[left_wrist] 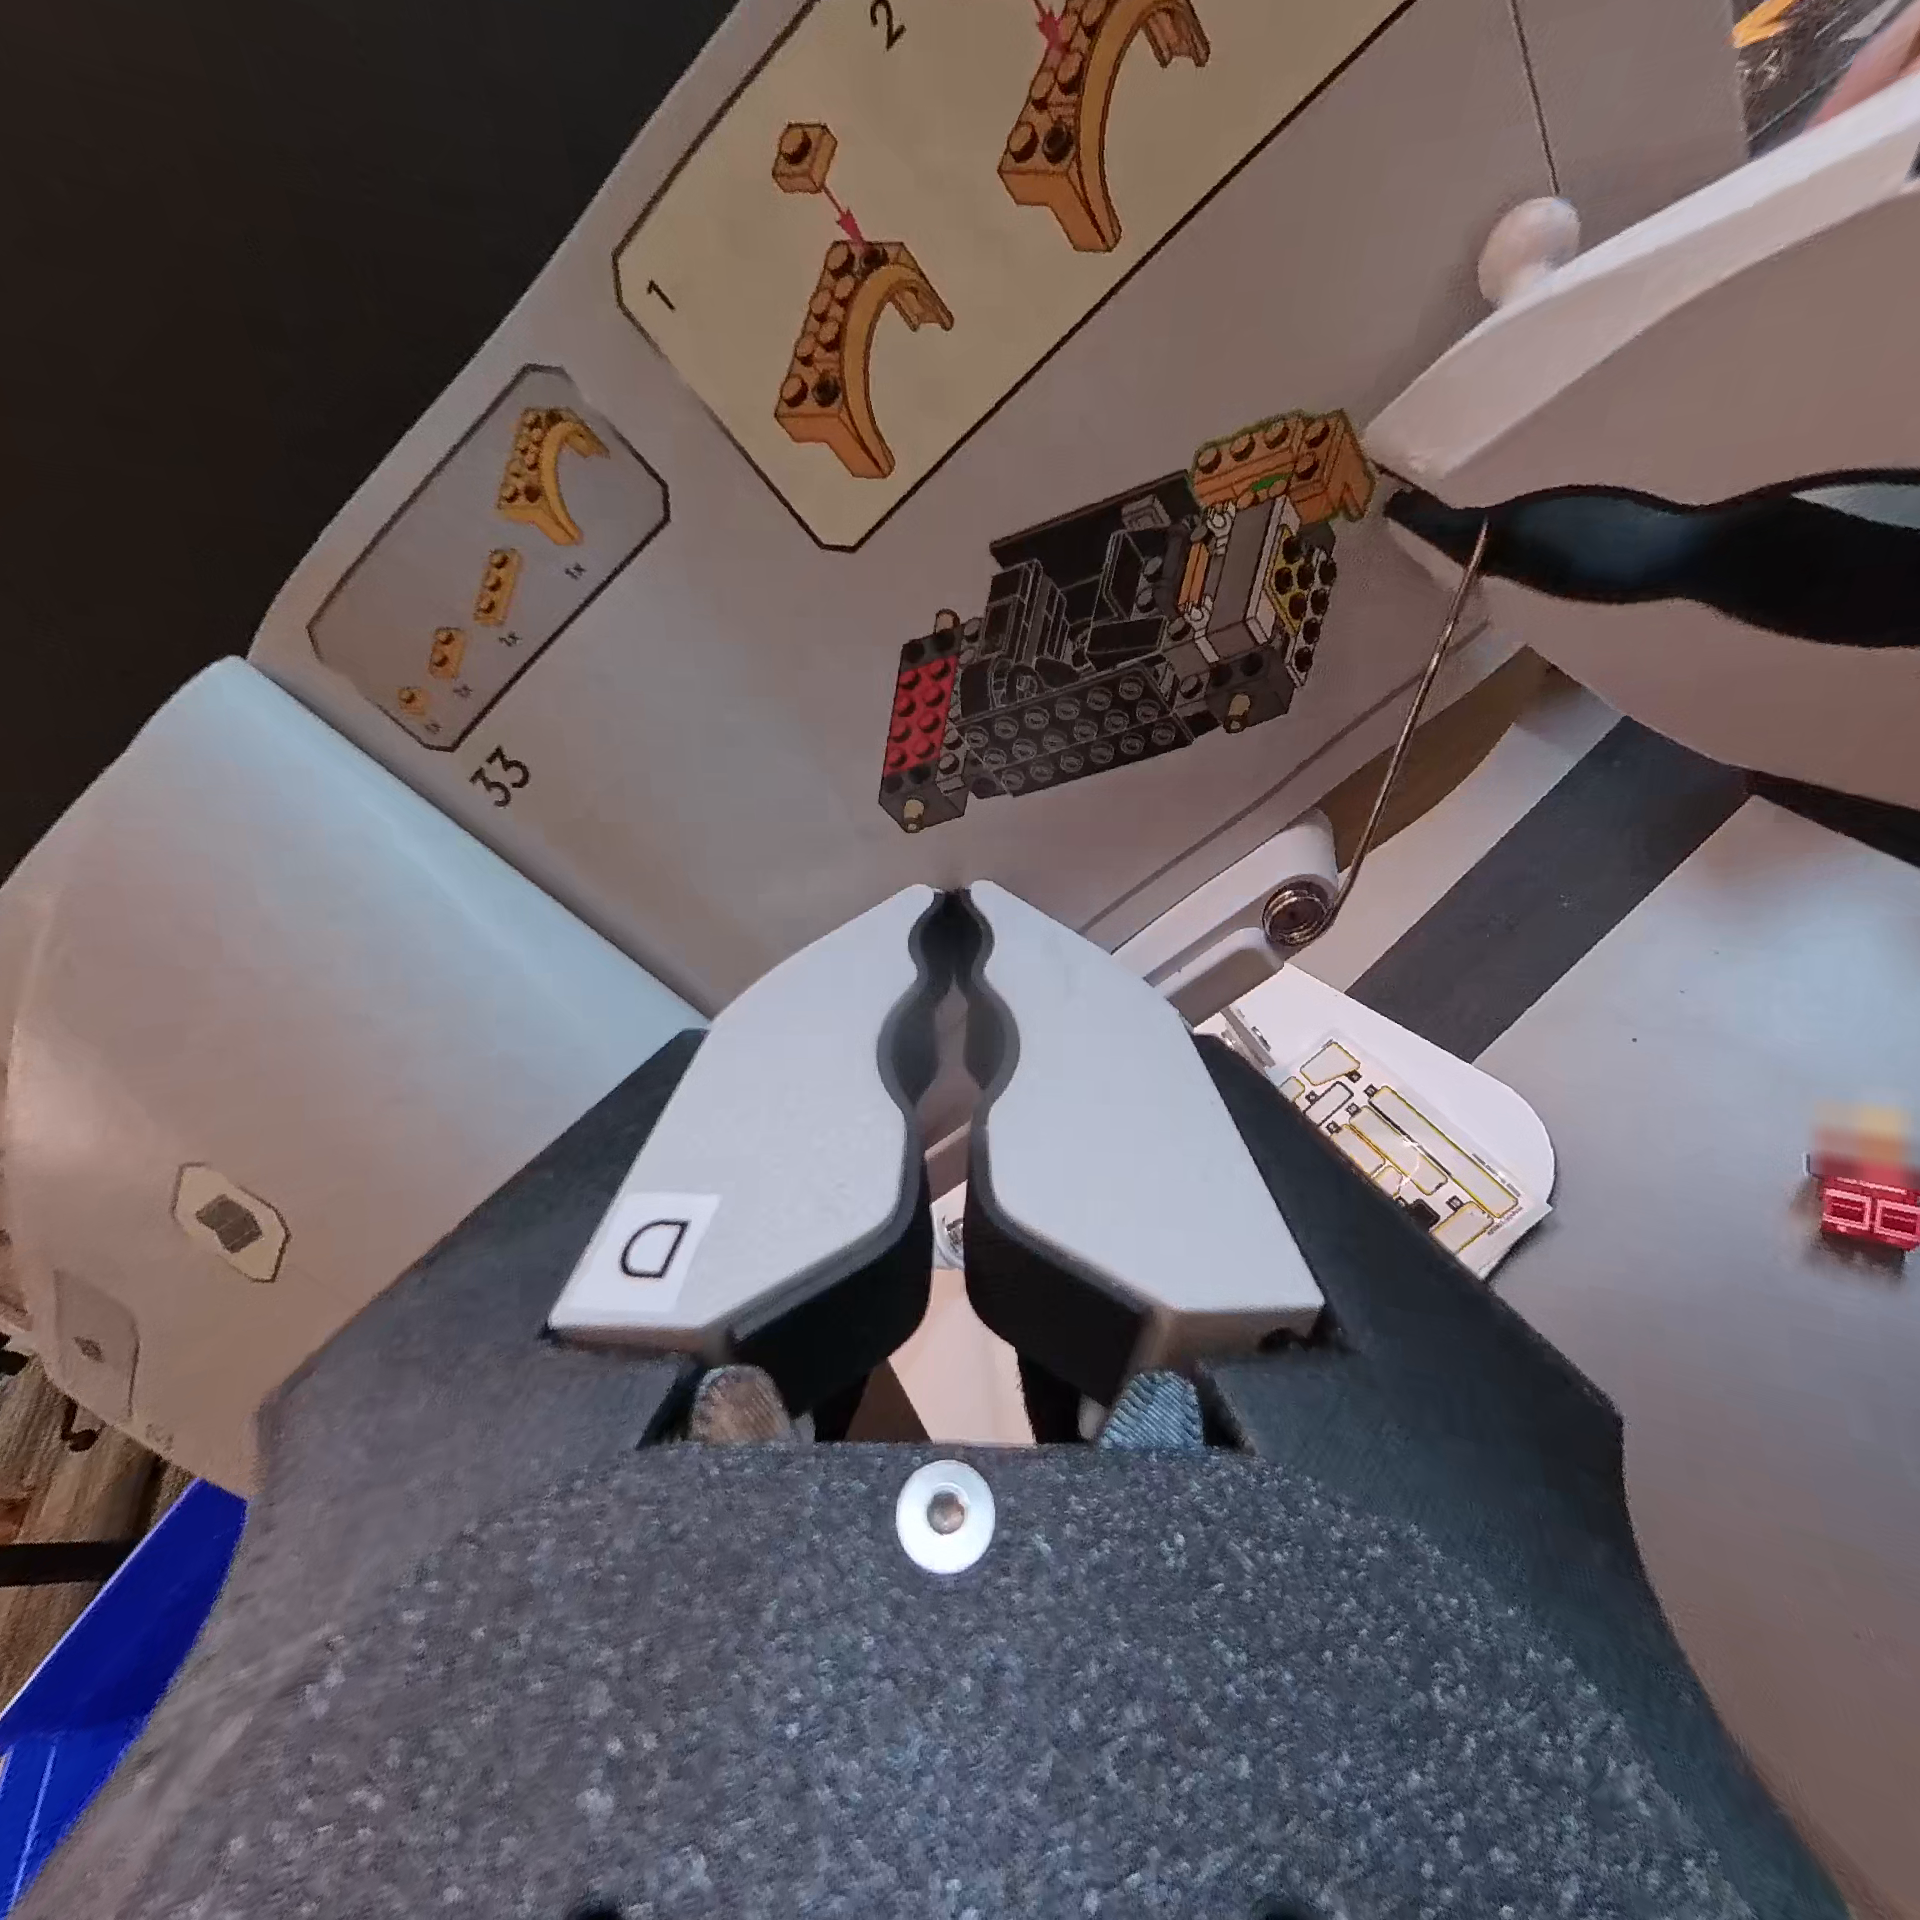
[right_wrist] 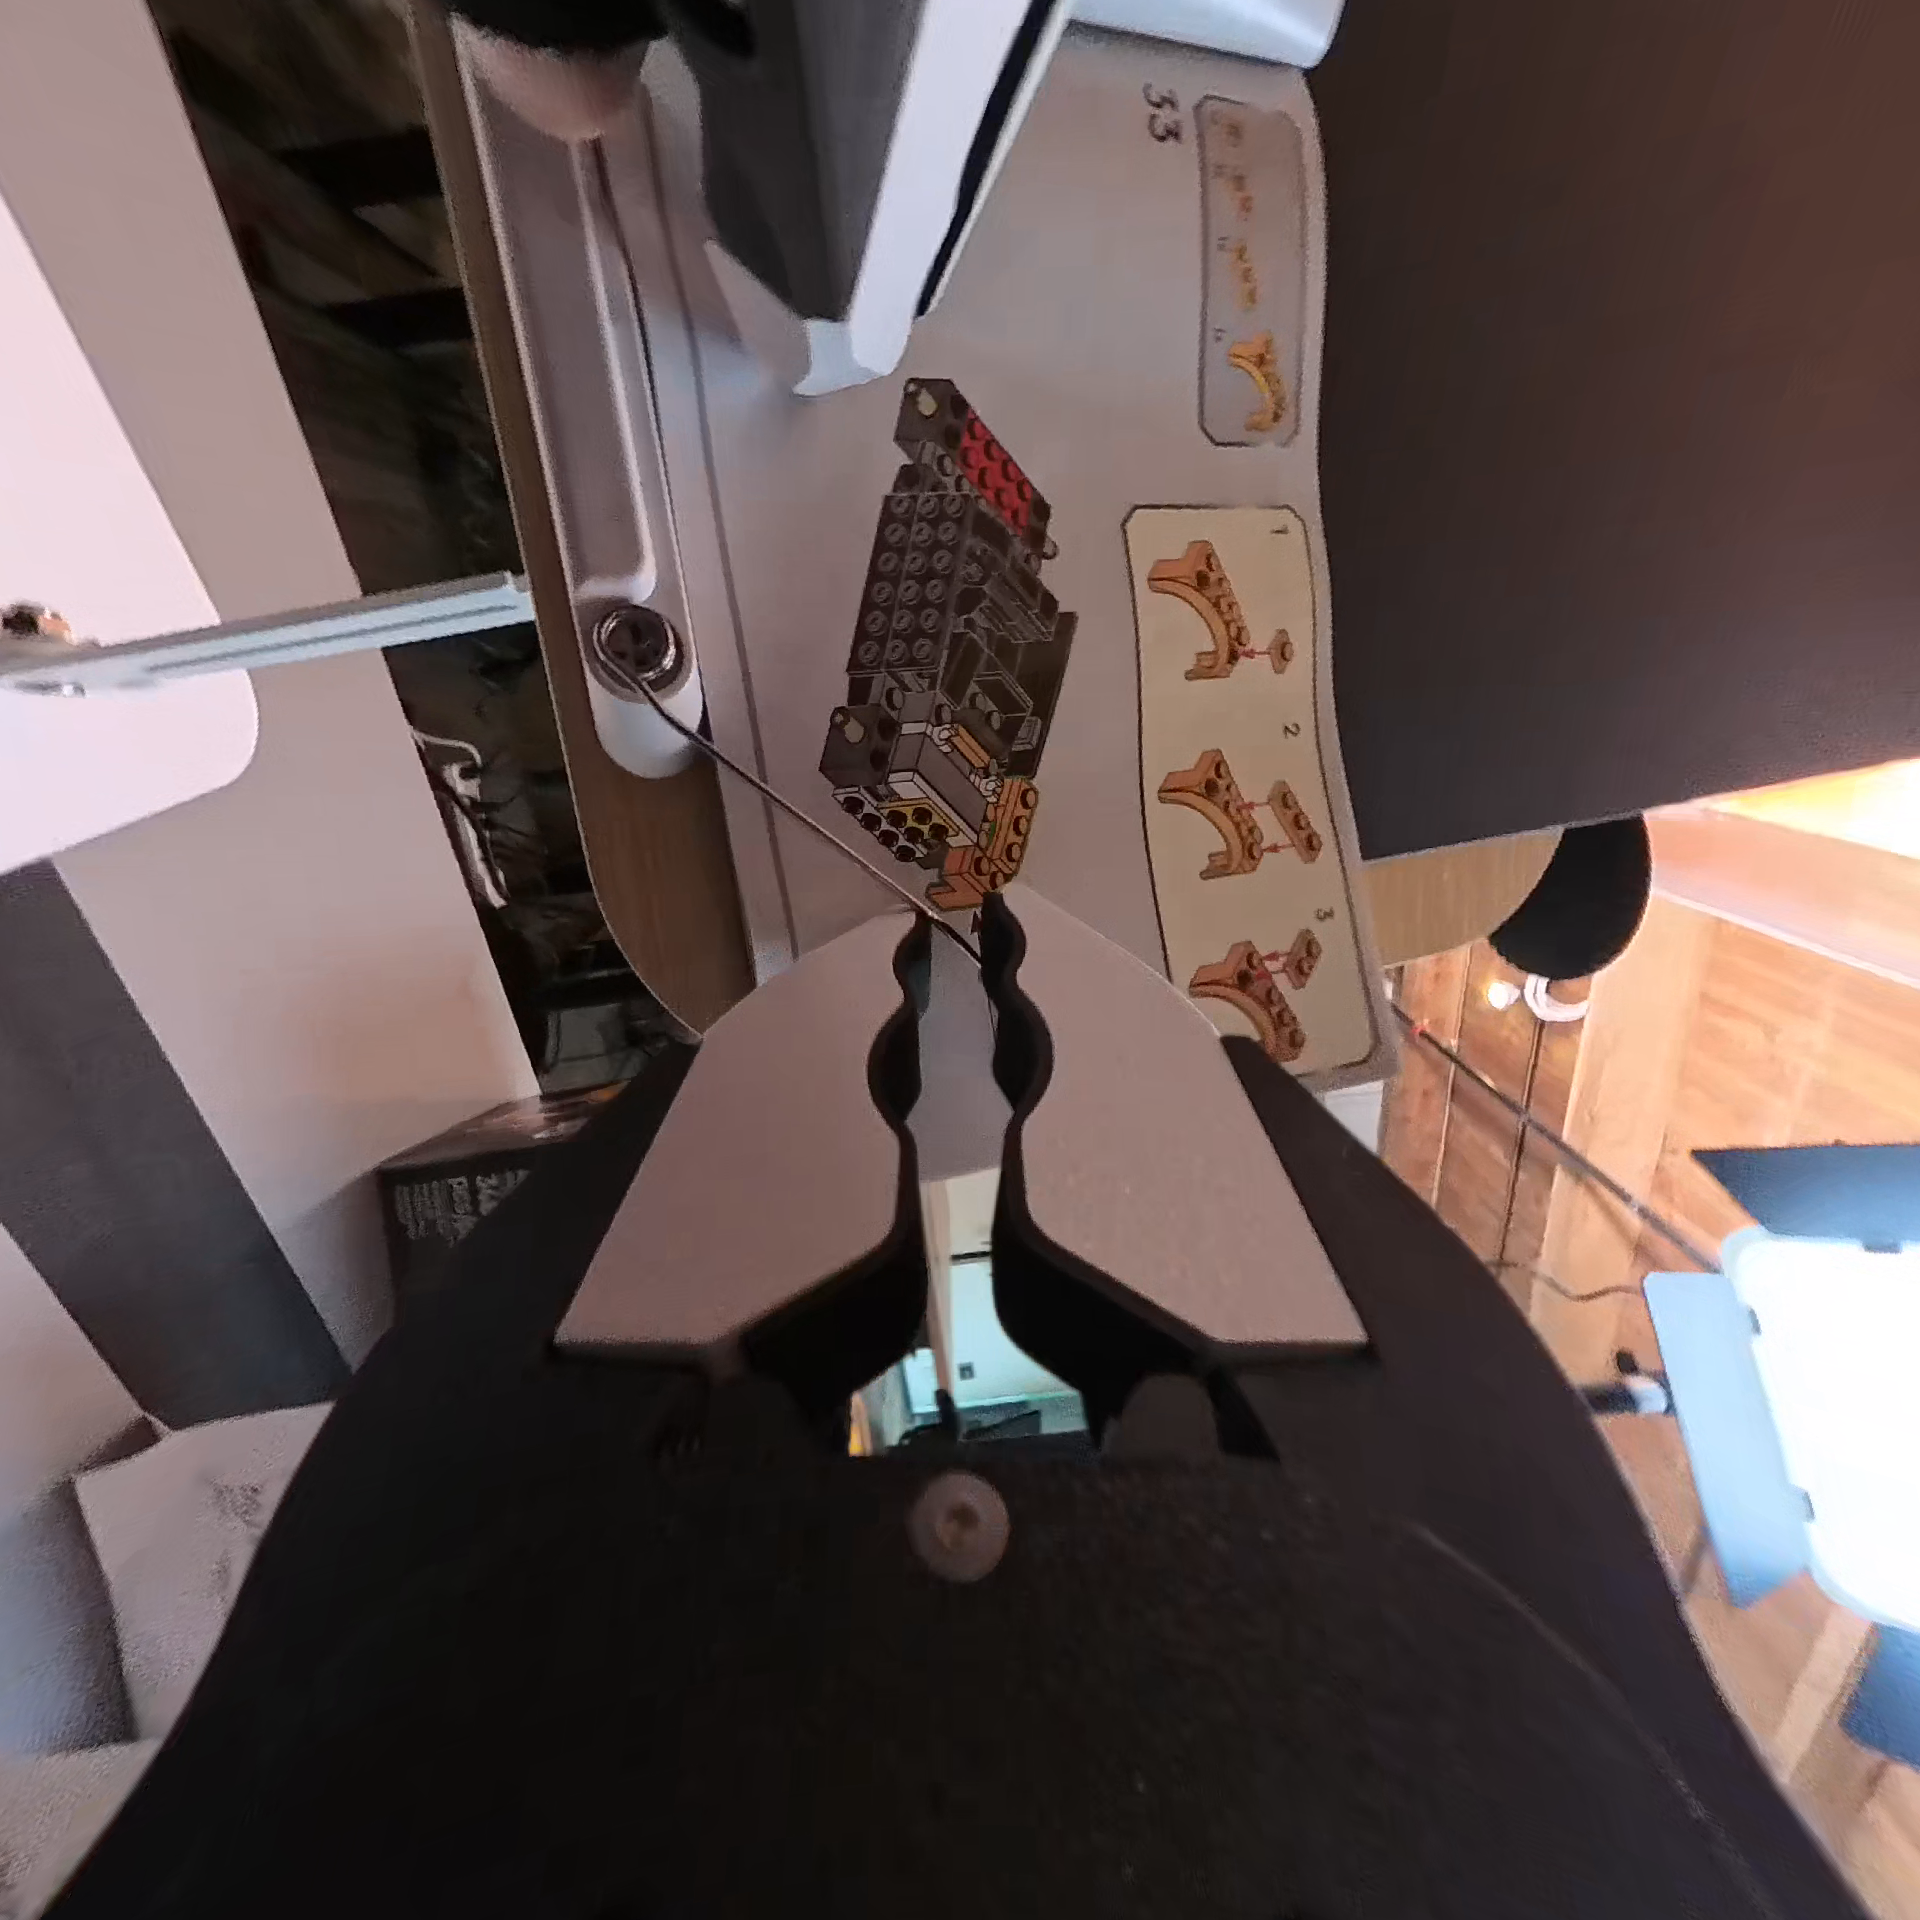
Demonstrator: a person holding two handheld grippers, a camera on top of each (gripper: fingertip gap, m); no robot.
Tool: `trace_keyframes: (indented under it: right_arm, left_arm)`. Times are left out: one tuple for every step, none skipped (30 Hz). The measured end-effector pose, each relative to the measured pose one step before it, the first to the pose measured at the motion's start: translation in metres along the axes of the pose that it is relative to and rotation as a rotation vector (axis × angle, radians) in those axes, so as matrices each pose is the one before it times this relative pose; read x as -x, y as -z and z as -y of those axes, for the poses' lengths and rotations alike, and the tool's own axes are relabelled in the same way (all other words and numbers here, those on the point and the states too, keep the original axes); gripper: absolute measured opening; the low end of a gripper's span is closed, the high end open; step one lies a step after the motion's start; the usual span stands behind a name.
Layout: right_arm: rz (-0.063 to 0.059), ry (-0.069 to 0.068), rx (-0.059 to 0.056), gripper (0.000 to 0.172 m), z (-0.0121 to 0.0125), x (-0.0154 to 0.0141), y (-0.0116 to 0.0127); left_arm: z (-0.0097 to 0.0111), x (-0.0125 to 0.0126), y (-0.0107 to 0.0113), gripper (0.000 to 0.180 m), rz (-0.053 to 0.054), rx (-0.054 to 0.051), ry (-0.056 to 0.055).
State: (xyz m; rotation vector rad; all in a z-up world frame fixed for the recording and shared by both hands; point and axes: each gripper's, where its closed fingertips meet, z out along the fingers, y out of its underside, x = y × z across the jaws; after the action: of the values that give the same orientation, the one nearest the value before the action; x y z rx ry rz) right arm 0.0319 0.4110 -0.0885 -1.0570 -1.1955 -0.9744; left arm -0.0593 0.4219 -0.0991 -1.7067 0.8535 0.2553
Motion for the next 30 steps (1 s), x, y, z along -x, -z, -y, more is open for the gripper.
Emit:
trace_keyframes:
  right_arm:
    - [0.0168, 0.0230, 0.0022, 0.009, -0.00088, 0.00005, -0.00126]
    - [0.0166, 0.0005, -0.0015, 0.009, -0.00083, 0.00043, -0.00029]
    - [0.0100, -0.0083, -0.0095, 0.010, 0.00018, 0.00045, 0.00123]
    - [0.0026, -0.0177, -0.0065, 0.012, -0.00030, 0.00074, 0.00201]
    - [0.0036, -0.0249, -0.0039, 0.012, -0.00068, 0.00176, 0.00242]
    - [0.0036, -0.0311, 0.0005, 0.012, -0.00118, 0.00220, 0.00253]
    - [0.0087, -0.0364, -0.0001, 0.014, -0.00095, 0.00303, 0.00278]
    - [-0.0062, -0.0622, 0.0036, 0.031, -0.00169, 0.00001, 0.00348]
    - [0.0004, -0.0741, 0.0112, 0.034, -0.00318, -0.00054, 0.00395]
    - [-0.0011, -0.0766, 0.0066, 0.039, -0.00340, -0.00135, 0.00342]
    - [-0.0026, -0.0616, 0.0114, 0.041, -0.00431, -0.00148, 0.00284]
    - [-0.0092, -0.0489, 0.0105, 0.043, -0.00420, -0.00231, 0.00307]
    - [-0.0059, -0.0573, 0.0004, 0.045, -0.00275, -0.00200, 0.00346]
    - [0.0144, -0.0797, -0.0078, 0.047, -0.00070, 0.00089, 0.00327]
    - [0.0332, -0.0967, -0.0098, 0.048, 0.00066, 0.00402, 0.00194]
    - [0.0345, -0.0915, -0.0044, 0.047, 0.00050, 0.00446, -0.00062]
    - [0.0280, -0.0786, 0.0058, 0.047, -0.00116, 0.00245, -0.00371]
    - [0.0142, -0.0607, 0.0217, 0.047, -0.00334, -0.00093, -0.00577]
    - [-0.0033, -0.0272, 0.0218, 0.045, -0.00347, -0.00395, -0.00633]
    - [-0.0161, 0.0046, -0.0028, 0.037, -0.00050, -0.00504, -0.00509]
    - [-0.0076, 0.0121, -0.0116, 0.038, 0.00061, -0.00257, -0.00408]
    - [-0.0061, 0.0075, 0.0002, 0.038, -0.00055, -0.00202, -0.00391]
    - [-0.0040, 0.0041, 0.0013, 0.038, -0.00065, -0.00191, -0.00352]
    - [-0.0032, -0.0017, 0.0013, 0.039, -0.00094, -0.00235, -0.00365]
    - [-0.0020, -0.0100, 0.0030, 0.041, -0.00133, -0.00288, -0.00402]
    - [-0.0001, -0.0089, 0.0059, 0.042, -0.00153, -0.00294, -0.00428]
    - [0.0025, -0.0044, 0.0040, 0.043, -0.00072, -0.00213, -0.00436]
    - [0.0050, -0.0016, 0.0028, 0.042, -0.00034, -0.00108, -0.00418]
    - [0.0030, -0.0013, 0.0029, 0.042, -0.00043, -0.00096, -0.00417]
    - [0.0045, -0.0067, 0.0024, 0.041, -0.00041, -0.00068, -0.00412]
  left_arm:
    - [0.00057, -0.00036, -0.00044, 0.000, 0.0000, -0.0101, 0.0019]
    - [0.00020, -0.00061, 0.00037, 0.000, -0.0004, -0.0109, 0.0021]
    - [-0.00007, -0.00034, 0.00172, 0.000, 0.0016, -0.0124, -0.0001]
    - [-0.00088, 0.00004, 0.00249, 0.000, 0.0004, -0.0116, 0.0089]
    - [-0.00239, 0.00139, 0.00286, 0.000, 0.0060, -0.0081, 0.0158]
    - [-0.00259, 0.00283, 0.00347, 0.000, 0.0085, -0.0144, 0.0155]
    - [-0.00207, 0.00333, 0.00421, 0.000, 0.0063, -0.0220, 0.0150]
    - [-0.00139, 0.00455, 0.00543, 0.000, 0.0077, -0.0286, 0.0158]
    - [-0.00161, 0.00628, 0.00615, 0.000, 0.0112, -0.0238, 0.0251]
    - [-0.00199, 0.00632, 0.00575, 0.000, 0.0034, -0.0181, 0.0372]
    - [-0.00364, 0.00575, 0.00428, 0.000, -0.0072, -0.0033, 0.0437]
    - [-0.00548, 0.00667, 0.00297, 0.000, -0.0042, 0.0112, 0.0430]
    - [-0.00444, 0.00675, 0.00261, 0.000, -0.0045, 0.0038, 0.0390]
    - [-0.00271, 0.00693, 0.00257, 0.000, -0.0003, -0.0060, 0.0385]
    - [-0.00292, 0.00653, 0.00192, 0.000, 0.0020, -0.0009, 0.0286]
    - [-0.00381, 0.00606, 0.00068, 0.000, 0.0049, 0.0085, 0.0202]
    - [-0.00371, 0.00485, -0.00007, 0.000, 0.0032, 0.0086, 0.0176]
    - [-0.00306, 0.00315, -0.00032, 0.000, -0.0014, 0.0048, 0.0196]
    - [-0.00269, 0.00165, -0.00003, 0.000, -0.0051, 0.0053, 0.0193]
    - [-0.00211, 0.00050, 0.00043, 0.000, -0.0047, 0.0026, 0.0127]
    - [-0.00148, 0.00035, 0.00069, 0.000, -0.0018, -0.0003, 0.0051]
    - [-0.00133, 0.00051, 0.00066, 0.000, 0.0027, -0.0008, -0.0009]
    - [-0.00147, 0.00084, 0.00060, 0.000, 0.0052, 0.0016, -0.0022]
    - [-0.00153, 0.00094, 0.00036, 0.000, 0.0040, 0.0017, 0.0014]
    - [-0.00179, 0.00122, 0.00038, 0.000, 0.0045, 0.0038, 0.0053]
    - [-0.00233, 0.00189, 0.00012, 0.000, 0.0076, 0.0075, 0.0069]
    - [-0.00164, 0.00191, 0.00030, 0.000, 0.0077, 0.0032, 0.0051]
    - [-0.00097, 0.00140, 0.00040, 0.000, 0.0037, 0.0000, 0.0045]
    - [-0.00082, 0.00111, 0.00052, 0.000, 0.0027, 0.0006, 0.0041]
    - [-0.00045, 0.00211, 0.00090, 0.000, 0.0098, 0.0017, -0.0008]
